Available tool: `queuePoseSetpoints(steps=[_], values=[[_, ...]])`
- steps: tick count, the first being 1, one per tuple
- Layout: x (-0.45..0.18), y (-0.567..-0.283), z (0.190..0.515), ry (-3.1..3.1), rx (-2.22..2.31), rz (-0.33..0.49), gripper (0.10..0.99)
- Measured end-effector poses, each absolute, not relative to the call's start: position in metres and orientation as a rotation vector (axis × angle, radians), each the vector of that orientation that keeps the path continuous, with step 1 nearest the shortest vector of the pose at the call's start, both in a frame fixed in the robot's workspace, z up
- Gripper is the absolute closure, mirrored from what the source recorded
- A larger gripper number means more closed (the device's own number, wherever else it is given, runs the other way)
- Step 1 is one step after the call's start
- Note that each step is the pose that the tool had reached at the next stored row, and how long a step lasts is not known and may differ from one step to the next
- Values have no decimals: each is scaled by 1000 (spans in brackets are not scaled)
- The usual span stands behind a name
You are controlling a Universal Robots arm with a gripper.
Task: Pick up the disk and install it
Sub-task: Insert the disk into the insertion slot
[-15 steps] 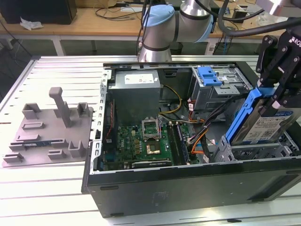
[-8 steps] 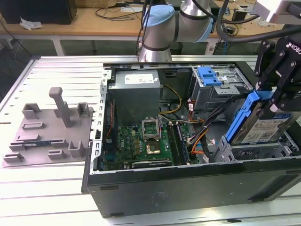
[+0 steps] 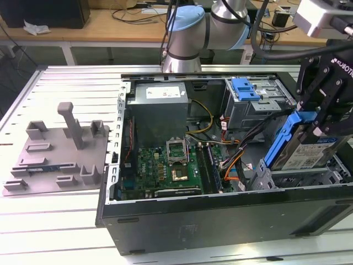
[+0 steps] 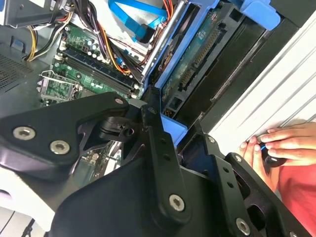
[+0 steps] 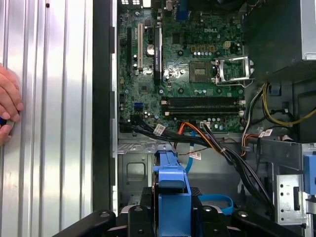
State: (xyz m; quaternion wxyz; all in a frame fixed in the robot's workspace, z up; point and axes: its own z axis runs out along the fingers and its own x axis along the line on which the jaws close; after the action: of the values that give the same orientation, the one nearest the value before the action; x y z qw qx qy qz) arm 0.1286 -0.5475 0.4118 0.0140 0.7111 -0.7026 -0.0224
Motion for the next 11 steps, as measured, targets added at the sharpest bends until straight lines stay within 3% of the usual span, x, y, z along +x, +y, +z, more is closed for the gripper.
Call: queuePoseSetpoints(steps=[11], values=[[129, -548, 400, -2188, 2214, -70, 718]])
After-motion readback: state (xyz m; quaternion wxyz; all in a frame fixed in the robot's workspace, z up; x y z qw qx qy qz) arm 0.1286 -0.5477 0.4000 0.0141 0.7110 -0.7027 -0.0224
